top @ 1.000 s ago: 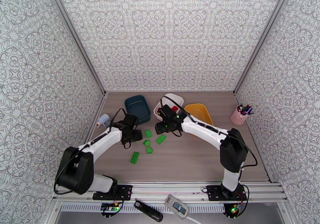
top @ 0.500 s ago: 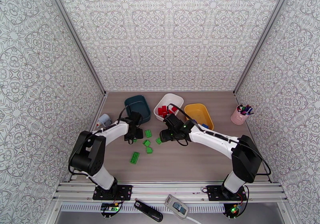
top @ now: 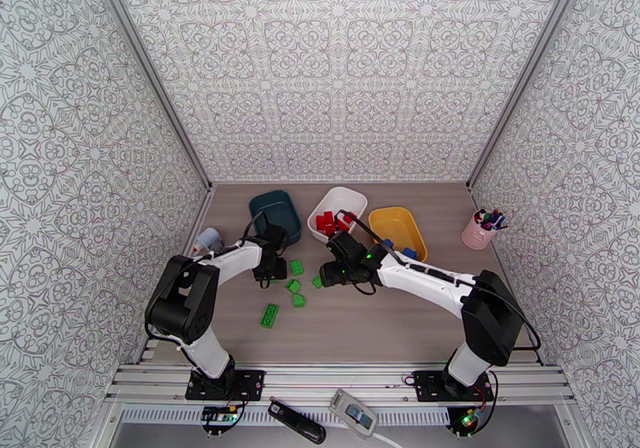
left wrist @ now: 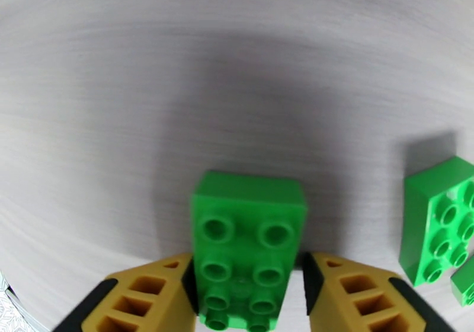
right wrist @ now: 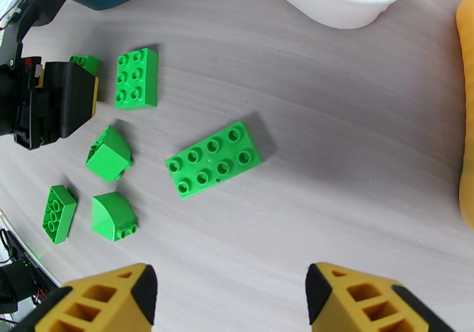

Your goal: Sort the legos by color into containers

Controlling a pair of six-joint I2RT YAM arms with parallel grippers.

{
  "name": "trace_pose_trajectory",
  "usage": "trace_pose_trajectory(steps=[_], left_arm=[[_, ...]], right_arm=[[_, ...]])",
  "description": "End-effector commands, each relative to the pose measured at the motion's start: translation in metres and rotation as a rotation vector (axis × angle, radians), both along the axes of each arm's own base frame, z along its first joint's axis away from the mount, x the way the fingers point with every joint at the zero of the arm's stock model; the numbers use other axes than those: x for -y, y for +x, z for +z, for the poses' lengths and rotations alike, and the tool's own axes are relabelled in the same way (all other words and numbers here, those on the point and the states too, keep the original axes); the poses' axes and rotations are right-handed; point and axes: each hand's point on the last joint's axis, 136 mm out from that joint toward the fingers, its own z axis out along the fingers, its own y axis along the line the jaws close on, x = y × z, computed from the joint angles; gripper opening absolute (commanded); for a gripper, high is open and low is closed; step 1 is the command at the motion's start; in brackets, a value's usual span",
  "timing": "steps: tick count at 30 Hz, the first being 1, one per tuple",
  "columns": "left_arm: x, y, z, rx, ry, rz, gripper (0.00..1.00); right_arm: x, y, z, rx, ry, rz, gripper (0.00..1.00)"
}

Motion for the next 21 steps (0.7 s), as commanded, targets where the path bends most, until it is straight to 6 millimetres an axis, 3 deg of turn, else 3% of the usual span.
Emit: trace_pose_trajectory(steps=[1,5,11,16,21], left_arm=[[0.011,0.006,0.0,0.006,-0.022,-0.017,0.44],[0.017,0.005,0.007,0.02,-0.031,-0.028,0.37],[0.033,-0.004,0.032,0.059,-0.065,-0.053,0.35],[0.04,-0.007,0.069,0.135,-0.13,-0.054,0.35],[0.034,0.009,0.113,0.22,-0.171,-0.036,0.36]], right_arm=[[-0.002,-0.004,0.011,0.015,0.033,-0.001,0.69],[-0.002,-0.004,0.012,0.017,0.036,-0.003,0.68],[-0.009,-0.006,0.015,0.001,0.073,0.011,0.68],[-0.029,-0.01,0.018,-0.031,0.17,0.044,0.68],[-0.047,-0.01,0.027,-0.05,0.263,0.06,0.69]])
